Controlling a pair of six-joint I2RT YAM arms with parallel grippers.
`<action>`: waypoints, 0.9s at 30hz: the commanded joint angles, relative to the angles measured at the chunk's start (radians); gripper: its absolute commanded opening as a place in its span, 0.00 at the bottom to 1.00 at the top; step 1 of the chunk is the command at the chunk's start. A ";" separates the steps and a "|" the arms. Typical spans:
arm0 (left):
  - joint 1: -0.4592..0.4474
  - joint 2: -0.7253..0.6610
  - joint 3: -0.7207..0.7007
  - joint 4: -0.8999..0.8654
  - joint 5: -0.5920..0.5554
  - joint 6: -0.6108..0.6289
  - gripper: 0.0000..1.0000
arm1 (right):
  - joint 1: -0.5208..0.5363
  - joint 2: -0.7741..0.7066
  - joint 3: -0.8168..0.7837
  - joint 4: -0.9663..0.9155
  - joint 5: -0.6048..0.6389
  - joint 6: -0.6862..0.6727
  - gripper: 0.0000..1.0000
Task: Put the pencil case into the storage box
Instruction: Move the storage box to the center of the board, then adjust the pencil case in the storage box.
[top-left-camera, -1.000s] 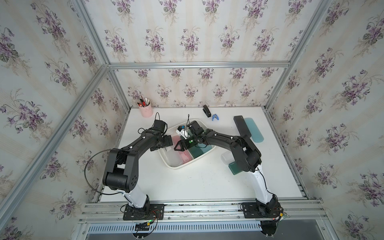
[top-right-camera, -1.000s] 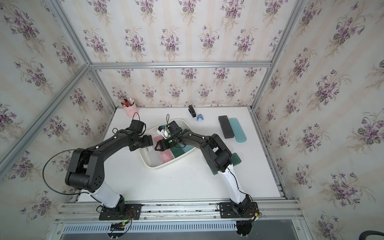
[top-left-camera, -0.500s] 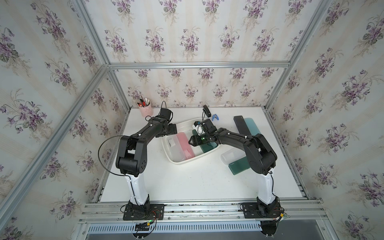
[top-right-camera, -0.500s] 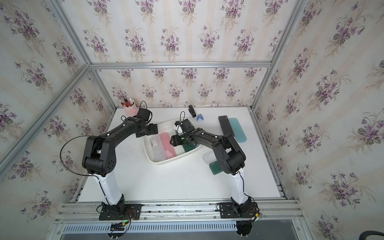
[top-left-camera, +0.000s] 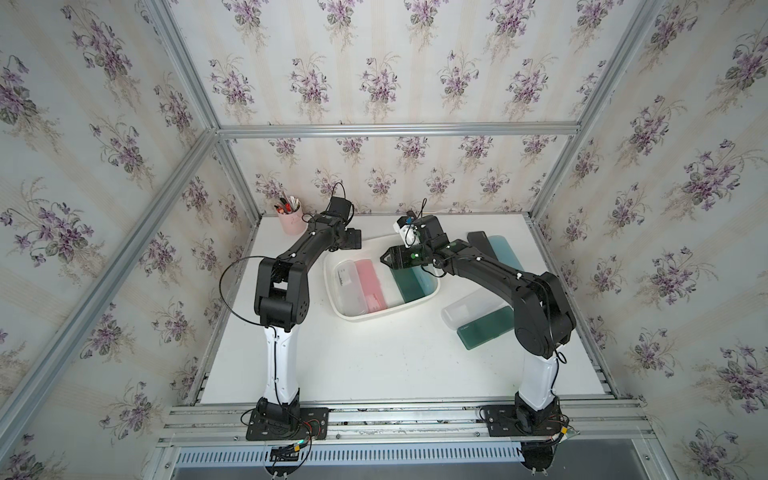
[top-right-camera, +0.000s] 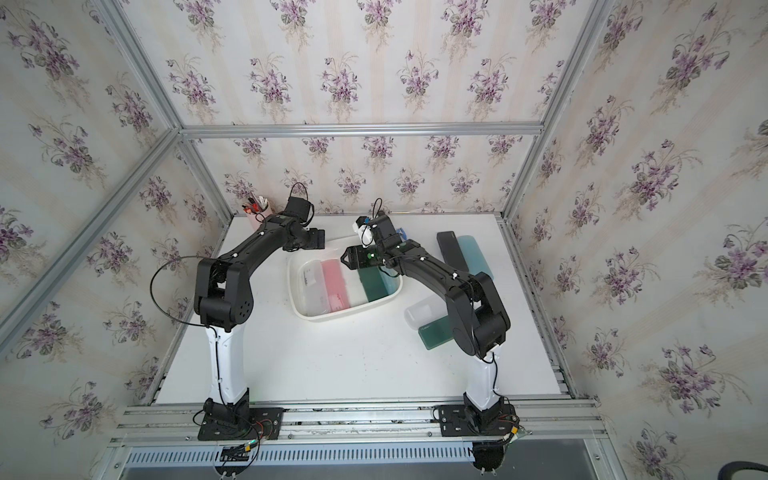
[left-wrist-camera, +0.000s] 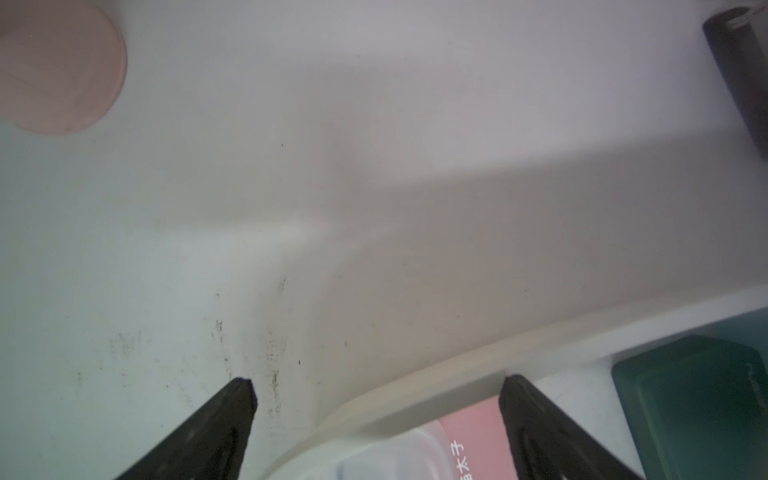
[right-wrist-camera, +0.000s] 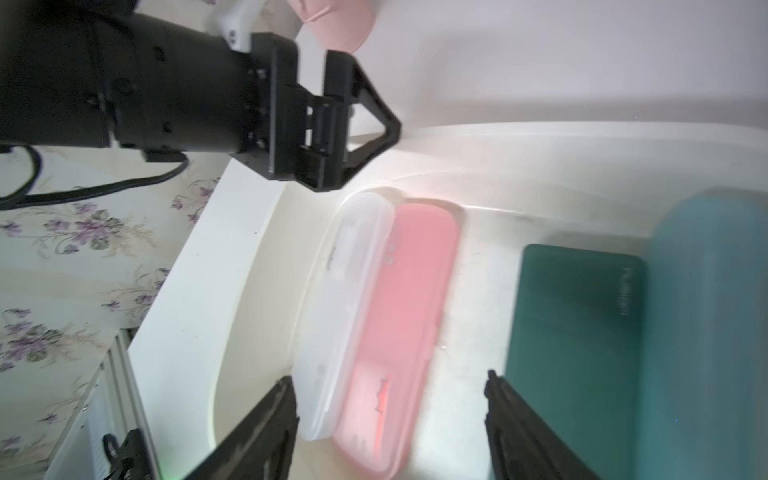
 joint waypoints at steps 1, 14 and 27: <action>-0.002 0.041 0.067 -0.036 0.006 0.046 0.97 | -0.024 -0.001 0.002 -0.091 0.087 -0.050 0.74; -0.083 -0.039 0.009 -0.051 -0.048 0.059 0.97 | -0.070 0.073 -0.028 -0.119 0.198 -0.111 0.74; -0.109 -0.341 -0.393 0.024 -0.081 0.011 0.98 | -0.047 0.167 0.039 -0.184 0.198 -0.140 0.74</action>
